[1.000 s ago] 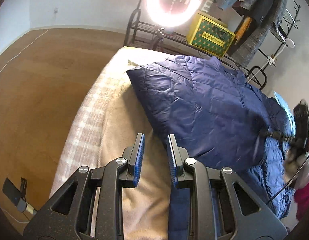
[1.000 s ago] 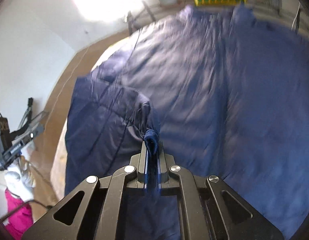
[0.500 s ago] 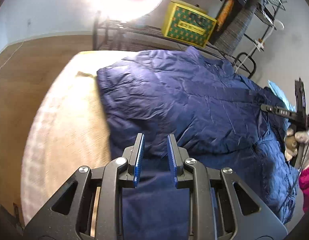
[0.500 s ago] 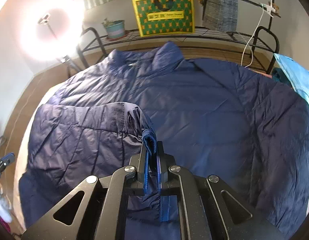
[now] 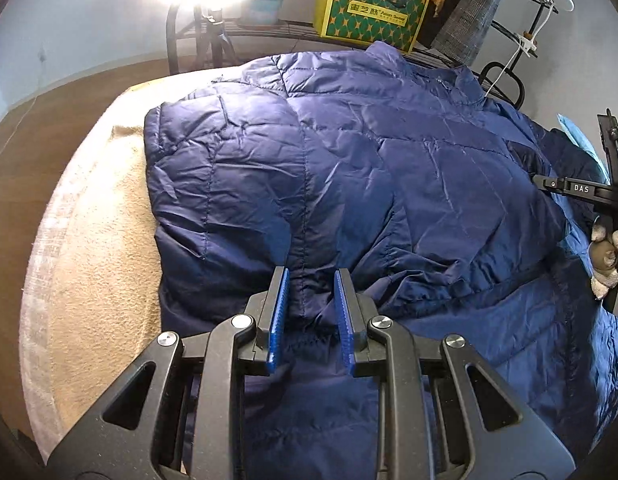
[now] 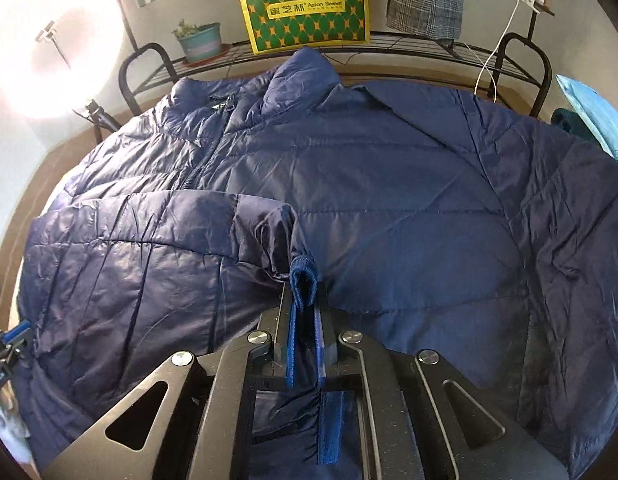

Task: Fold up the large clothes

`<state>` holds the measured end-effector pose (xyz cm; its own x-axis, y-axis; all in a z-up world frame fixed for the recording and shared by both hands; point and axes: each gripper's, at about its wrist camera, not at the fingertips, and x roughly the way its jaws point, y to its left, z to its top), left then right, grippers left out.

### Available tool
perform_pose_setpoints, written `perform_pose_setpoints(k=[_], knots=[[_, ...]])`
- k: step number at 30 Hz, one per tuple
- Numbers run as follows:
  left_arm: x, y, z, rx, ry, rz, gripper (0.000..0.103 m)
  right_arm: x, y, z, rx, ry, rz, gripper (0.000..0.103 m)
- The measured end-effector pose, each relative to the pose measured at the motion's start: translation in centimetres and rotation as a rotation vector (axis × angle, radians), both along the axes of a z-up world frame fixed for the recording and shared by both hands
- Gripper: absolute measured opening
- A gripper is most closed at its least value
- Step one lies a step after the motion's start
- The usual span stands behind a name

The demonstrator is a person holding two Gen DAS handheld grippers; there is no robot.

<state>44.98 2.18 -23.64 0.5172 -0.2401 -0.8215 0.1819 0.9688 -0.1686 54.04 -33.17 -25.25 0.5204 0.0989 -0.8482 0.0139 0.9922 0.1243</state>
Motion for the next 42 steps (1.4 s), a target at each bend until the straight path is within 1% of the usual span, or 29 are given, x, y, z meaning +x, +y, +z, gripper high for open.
perform_pose_setpoints(k=[2, 3, 6, 10, 11, 13, 15, 17, 18, 19, 20, 21, 22, 23, 25, 28, 31, 33, 38, 42], knots=[[-0.8, 0.1, 1.2, -0.015, -0.020, -0.001, 0.022, -0.2, -0.1, 0.6, 0.008, 0.004, -0.012, 0.011], [-1.4, 0.1, 2.0, -0.024, -0.030, 0.000, 0.022, -0.5, -0.3, 1.1, 0.025, -0.001, -0.017, 0.015], [-4.0, 0.3, 4.9, -0.041, -0.076, -0.009, 0.022, -2.3, -1.1, 3.4, 0.075, -0.051, -0.013, 0.025], [-7.6, 0.0, 8.8, -0.052, -0.132, -0.031, 0.022, -5.6, -1.8, 7.3, 0.089, -0.126, 0.007, 0.026], [-8.4, -0.1, 9.6, -0.057, -0.140, -0.035, 0.022, -7.0, -2.2, 8.5, 0.095, -0.150, 0.011, 0.027], [-10.4, -0.3, 11.4, -0.069, -0.162, -0.040, 0.022, -9.3, -2.9, 10.4, 0.099, -0.192, 0.013, 0.033], [-12.5, -0.5, 13.1, -0.093, -0.183, -0.043, 0.022, -12.1, -3.9, 12.3, 0.107, -0.245, 0.011, 0.033], [-14.4, -0.9, 14.5, -0.106, -0.202, -0.051, 0.022, -14.8, -5.0, 13.8, 0.108, -0.278, 0.005, 0.035], [-15.5, -1.2, 15.1, -0.107, -0.210, -0.054, 0.022, -15.8, -5.7, 14.4, 0.110, -0.283, 0.004, 0.041], [-16.6, -1.5, 15.7, -0.109, -0.216, -0.057, 0.022, -17.2, -6.6, 15.2, 0.106, -0.291, 0.000, 0.049], [-17.7, -1.7, 16.2, -0.119, -0.224, -0.067, 0.025, -18.6, -7.3, 15.8, 0.098, -0.302, -0.008, 0.053], [-18.6, -2.0, 16.6, -0.127, -0.228, -0.075, 0.032, -20.0, -8.2, 16.3, 0.088, -0.313, -0.015, 0.059], [-19.7, -2.3, 16.9, -0.135, -0.234, -0.081, 0.035, -21.1, -9.0, 16.7, 0.080, -0.317, -0.019, 0.062], [-20.5, -2.5, 17.2, -0.141, -0.238, -0.090, 0.038, -22.5, -10.0, 17.0, 0.073, -0.316, -0.026, 0.062], [-22.4, -3.2, 17.5, -0.141, -0.245, -0.115, 0.038, -25.3, -12.2, 17.1, 0.071, -0.311, -0.046, 0.062], [-24.7, -4.6, 17.7, -0.136, -0.245, -0.144, 0.038, -29.4, -15.6, 16.5, 0.070, -0.285, -0.089, 0.062], [-26.6, -6.0, 17.6, -0.139, -0.238, -0.163, 0.039, -33.6, -19.4, 15.6, 0.059, -0.268, -0.174, 0.062], [-27.6, -6.9, 17.4, -0.141, -0.234, -0.178, 0.038, -35.9, -21.6, 14.8, 0.076, -0.253, -0.231, 0.062], [-29.3, -9.0, 16.5, -0.151, -0.207, -0.211, 0.038, -41.1, -27.1, 11.3, 0.118, -0.187, -0.374, 0.062], [-30.1, -10.1, 15.9, -0.151, -0.188, -0.226, 0.038, -43.2, -30.3, 8.3, 0.173, -0.135, -0.464, 0.062]])
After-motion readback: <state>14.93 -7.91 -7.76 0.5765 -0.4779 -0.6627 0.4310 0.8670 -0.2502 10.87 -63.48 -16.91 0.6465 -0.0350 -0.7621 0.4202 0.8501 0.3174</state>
